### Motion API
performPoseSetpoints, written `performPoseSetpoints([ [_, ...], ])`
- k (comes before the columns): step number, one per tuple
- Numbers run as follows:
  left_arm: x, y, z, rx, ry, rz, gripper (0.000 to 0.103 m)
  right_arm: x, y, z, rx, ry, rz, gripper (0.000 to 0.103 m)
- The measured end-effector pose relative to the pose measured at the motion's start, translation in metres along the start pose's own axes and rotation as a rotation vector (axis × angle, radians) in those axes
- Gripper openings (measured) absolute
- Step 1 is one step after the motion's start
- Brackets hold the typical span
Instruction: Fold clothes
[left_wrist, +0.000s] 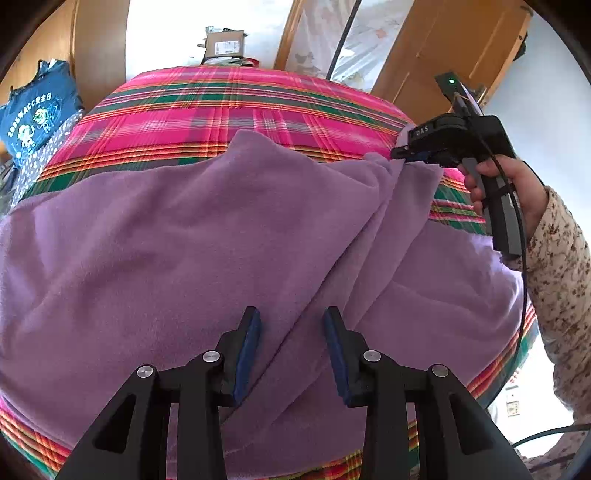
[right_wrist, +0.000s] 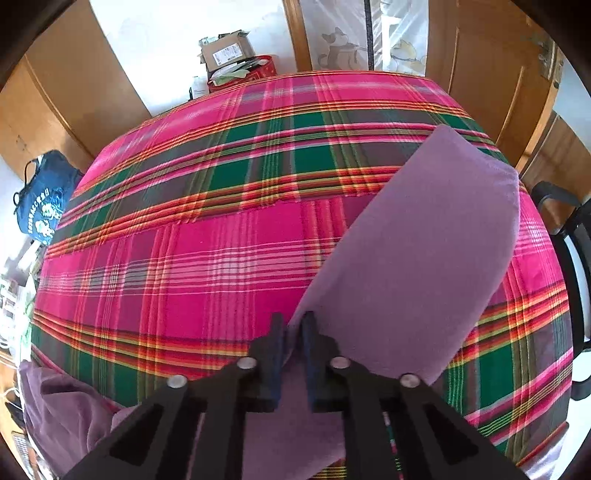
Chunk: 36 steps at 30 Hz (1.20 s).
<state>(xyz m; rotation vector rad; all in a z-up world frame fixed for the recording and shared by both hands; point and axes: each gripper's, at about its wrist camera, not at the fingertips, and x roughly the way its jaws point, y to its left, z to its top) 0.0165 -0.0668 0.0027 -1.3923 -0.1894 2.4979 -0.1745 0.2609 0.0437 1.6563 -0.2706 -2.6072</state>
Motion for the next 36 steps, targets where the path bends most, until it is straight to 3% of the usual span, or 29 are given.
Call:
performPoseSetpoints([
  [18, 0.003, -0.028, 0.001, 0.088, -0.032, 0.055, 0.039, -0.097, -0.051, -0.05, 0.108, -0.219, 0.139, 0.003],
  [26, 0.003, -0.039, -0.003, 0.124, -0.039, 0.087, 0.039, -0.117, -0.067, -0.065, 0.151, -0.294, 0.185, 0.003],
  [29, -0.001, -0.044, -0.006, 0.135, -0.039, 0.05, 0.039, -0.127, -0.073, -0.075, 0.172, -0.321, 0.204, 0.003],
  [36, -0.001, -0.053, -0.009, 0.196, -0.05, 0.065, 0.039, -0.144, -0.073, -0.087, 0.177, -0.369, 0.228, 0.003],
])
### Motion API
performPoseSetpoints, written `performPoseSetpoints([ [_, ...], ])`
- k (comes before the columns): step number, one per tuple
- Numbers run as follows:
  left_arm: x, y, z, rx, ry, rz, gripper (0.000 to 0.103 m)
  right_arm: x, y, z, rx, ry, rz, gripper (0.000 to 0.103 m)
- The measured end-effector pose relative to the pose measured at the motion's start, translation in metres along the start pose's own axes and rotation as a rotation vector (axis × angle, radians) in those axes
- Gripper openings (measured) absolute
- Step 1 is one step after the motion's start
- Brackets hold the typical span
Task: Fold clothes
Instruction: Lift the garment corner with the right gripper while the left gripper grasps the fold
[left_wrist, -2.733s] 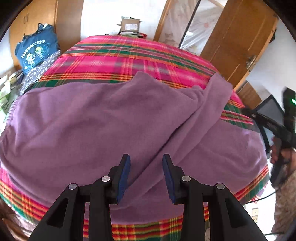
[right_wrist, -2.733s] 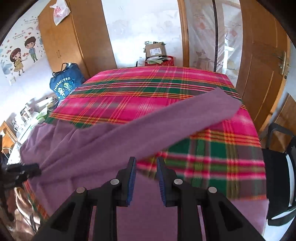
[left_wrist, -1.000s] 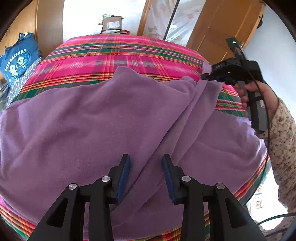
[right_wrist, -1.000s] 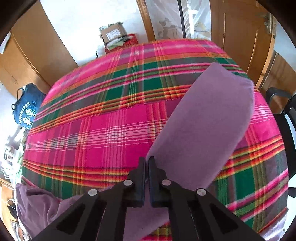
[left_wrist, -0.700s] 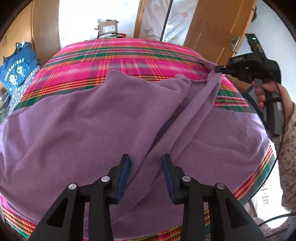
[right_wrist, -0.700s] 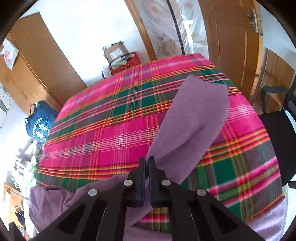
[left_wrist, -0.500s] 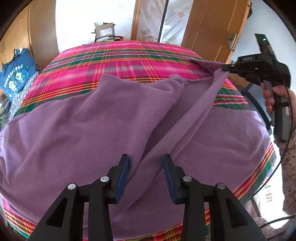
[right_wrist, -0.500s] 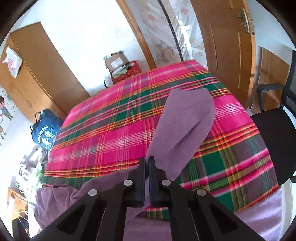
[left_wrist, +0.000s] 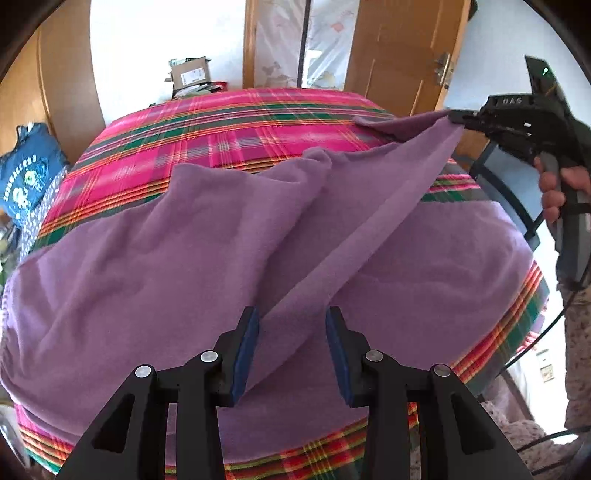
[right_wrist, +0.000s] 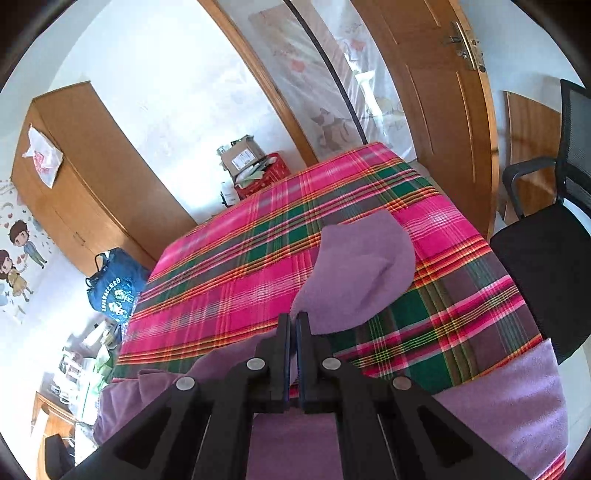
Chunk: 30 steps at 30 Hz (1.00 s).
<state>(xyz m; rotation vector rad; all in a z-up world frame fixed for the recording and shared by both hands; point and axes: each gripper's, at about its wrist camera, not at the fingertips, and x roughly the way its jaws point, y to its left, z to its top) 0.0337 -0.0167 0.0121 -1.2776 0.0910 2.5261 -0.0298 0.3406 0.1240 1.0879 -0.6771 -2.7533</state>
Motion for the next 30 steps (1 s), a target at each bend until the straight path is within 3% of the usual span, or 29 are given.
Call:
performPoseSetpoints([
  [6, 0.006, -0.012, 0.0, 0.086, 0.004, 0.022, 0.039, -0.008, -0.004, -0.004, 0.015, -0.018, 0.009, 0.003],
  [9, 0.007, -0.01, -0.001, 0.07, 0.008, -0.018, 0.038, -0.011, -0.009, -0.007, 0.028, -0.022, 0.013, 0.003],
  [12, 0.006, -0.001, 0.002, 0.004, 0.009, -0.077, 0.011, -0.016, -0.012, -0.01, 0.034, -0.032, 0.017, 0.003],
  [15, -0.004, 0.009, 0.007, -0.05, -0.044, -0.072, 0.007, -0.025, -0.012, -0.012, 0.023, -0.066, 0.027, 0.003],
  [22, -0.043, 0.002, 0.008, -0.045, -0.155, -0.097, 0.006, -0.057, -0.005, -0.017, -0.032, -0.174, 0.029, 0.003],
  [30, -0.041, -0.01, -0.007, -0.009, -0.086, -0.111, 0.006, -0.08, -0.026, -0.044, -0.013, -0.167, 0.018, 0.003],
])
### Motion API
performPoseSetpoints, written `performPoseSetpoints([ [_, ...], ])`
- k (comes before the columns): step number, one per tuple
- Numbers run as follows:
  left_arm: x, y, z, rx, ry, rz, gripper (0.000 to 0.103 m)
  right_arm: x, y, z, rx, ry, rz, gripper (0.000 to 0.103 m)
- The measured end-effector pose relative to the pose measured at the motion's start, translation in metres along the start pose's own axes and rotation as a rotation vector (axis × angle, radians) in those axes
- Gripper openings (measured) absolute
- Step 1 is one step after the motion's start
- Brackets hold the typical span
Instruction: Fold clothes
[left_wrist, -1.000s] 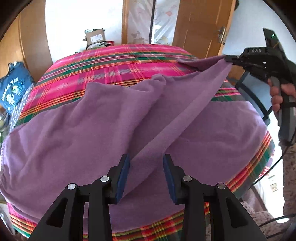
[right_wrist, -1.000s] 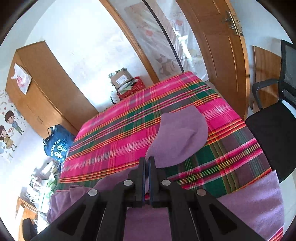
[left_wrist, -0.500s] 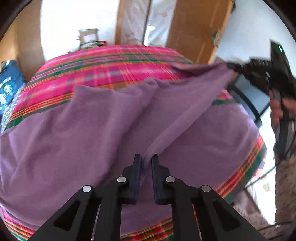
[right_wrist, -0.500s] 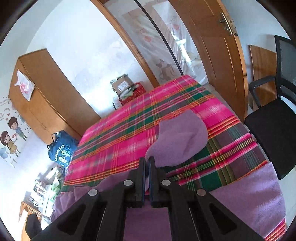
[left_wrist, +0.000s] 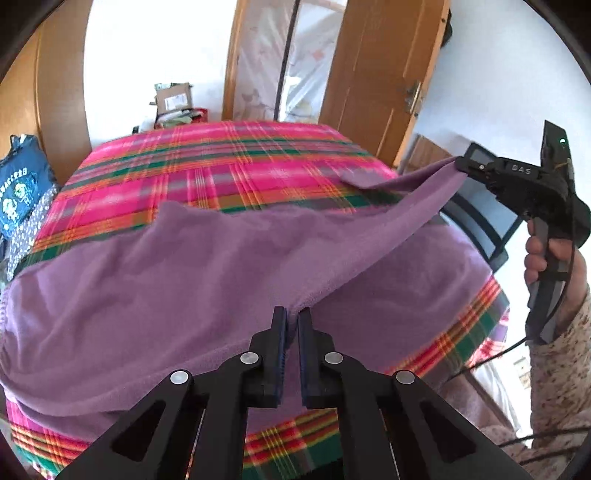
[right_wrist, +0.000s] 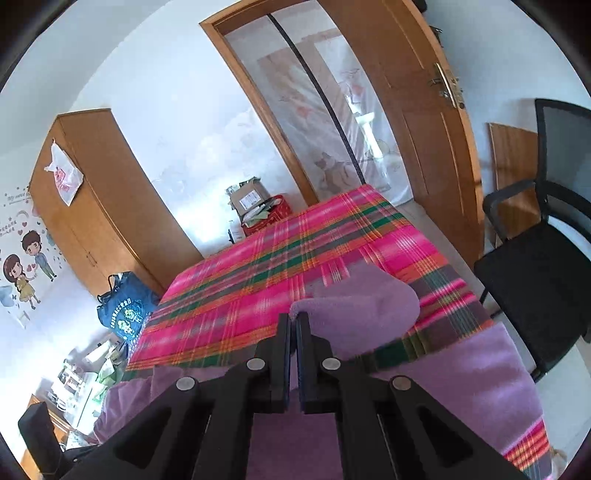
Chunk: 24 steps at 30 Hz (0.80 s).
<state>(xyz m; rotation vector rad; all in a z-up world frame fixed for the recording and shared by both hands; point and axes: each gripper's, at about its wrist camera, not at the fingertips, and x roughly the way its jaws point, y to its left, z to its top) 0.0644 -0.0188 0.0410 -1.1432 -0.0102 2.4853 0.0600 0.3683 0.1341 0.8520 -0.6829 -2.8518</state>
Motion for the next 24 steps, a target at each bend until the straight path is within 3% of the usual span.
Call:
performPoseSetpoints([
  [6, 0.011, -0.008, -0.016, 0.021, 0.056, -0.006, 0.006, -0.012, -0.023, -0.025, 0.034, 0.044, -0.033, 0.003],
  [24, 0.016, -0.012, -0.033, 0.01, 0.085, -0.005, 0.006, -0.021, -0.053, -0.067, 0.08, 0.119, -0.084, 0.003],
])
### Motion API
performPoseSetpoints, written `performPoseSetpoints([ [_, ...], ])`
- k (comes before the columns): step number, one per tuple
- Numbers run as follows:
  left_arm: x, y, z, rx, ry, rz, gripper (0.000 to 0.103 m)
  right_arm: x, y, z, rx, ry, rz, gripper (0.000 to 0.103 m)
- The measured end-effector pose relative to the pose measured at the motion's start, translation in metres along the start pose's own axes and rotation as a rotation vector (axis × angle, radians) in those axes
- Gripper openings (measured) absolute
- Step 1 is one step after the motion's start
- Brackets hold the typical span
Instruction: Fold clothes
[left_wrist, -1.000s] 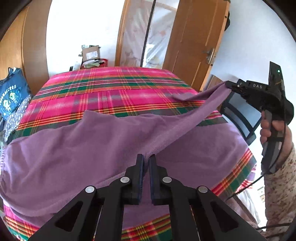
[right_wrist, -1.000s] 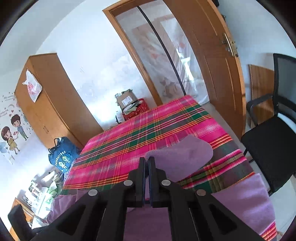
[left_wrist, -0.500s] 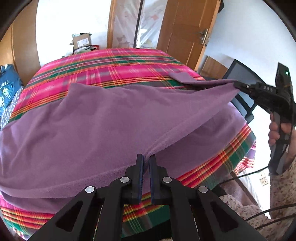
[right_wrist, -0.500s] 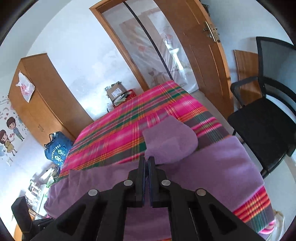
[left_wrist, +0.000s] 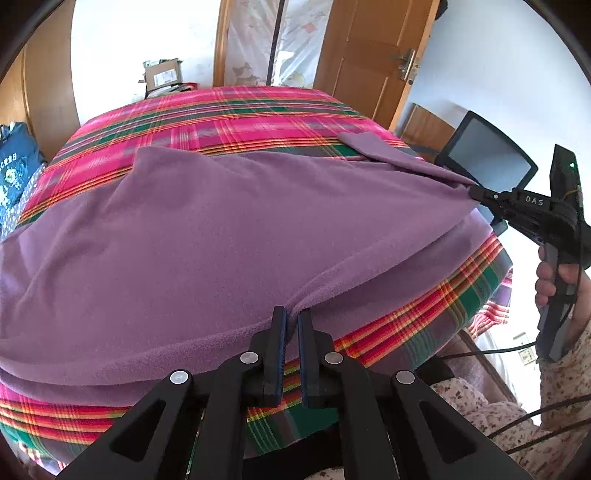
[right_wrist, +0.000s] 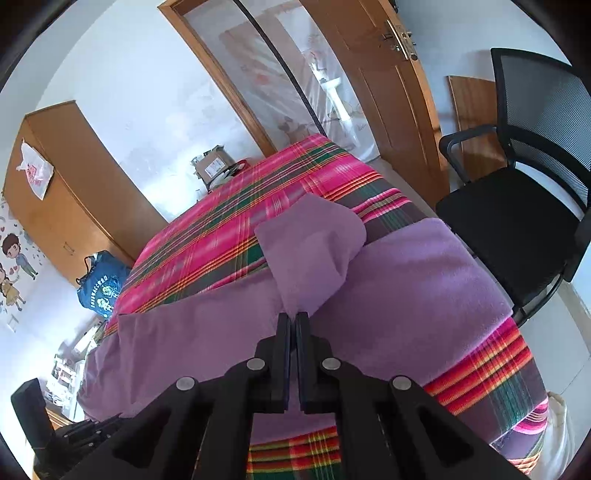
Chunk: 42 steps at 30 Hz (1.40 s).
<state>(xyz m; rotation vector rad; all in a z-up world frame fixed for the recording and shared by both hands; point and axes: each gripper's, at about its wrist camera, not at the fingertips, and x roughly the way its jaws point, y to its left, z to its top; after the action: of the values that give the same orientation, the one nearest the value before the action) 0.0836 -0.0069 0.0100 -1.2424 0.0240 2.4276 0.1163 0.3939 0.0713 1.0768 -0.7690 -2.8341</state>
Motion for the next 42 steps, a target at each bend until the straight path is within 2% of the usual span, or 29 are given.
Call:
performPoseSetpoints([
  [6, 0.003, 0.001, -0.002, 0.003, 0.014, 0.0, 0.006, -0.004, 0.0, -0.006, -0.017, 0.001, -0.009, 0.003],
  [22, 0.014, 0.005, -0.01, -0.005, 0.061, -0.001, 0.006, 0.02, -0.018, -0.033, -0.005, 0.106, -0.076, 0.003],
  [25, 0.015, 0.003, -0.01, 0.014, 0.064, 0.008, 0.007, 0.024, -0.022, -0.034, -0.001, 0.124, -0.066, 0.003],
  [31, 0.013, 0.0, -0.011, 0.045, 0.066, 0.021, 0.007, 0.019, -0.019, -0.033, -0.016, 0.102, -0.068, 0.003],
  [37, 0.007, 0.004, -0.011, 0.024, 0.059, -0.022, 0.007, 0.007, -0.01, -0.026, -0.048, 0.056, -0.08, 0.003],
  [42, 0.01, 0.006, -0.012, 0.016, 0.08, -0.021, 0.007, 0.017, -0.021, -0.036, -0.035, 0.118, -0.1, 0.003],
])
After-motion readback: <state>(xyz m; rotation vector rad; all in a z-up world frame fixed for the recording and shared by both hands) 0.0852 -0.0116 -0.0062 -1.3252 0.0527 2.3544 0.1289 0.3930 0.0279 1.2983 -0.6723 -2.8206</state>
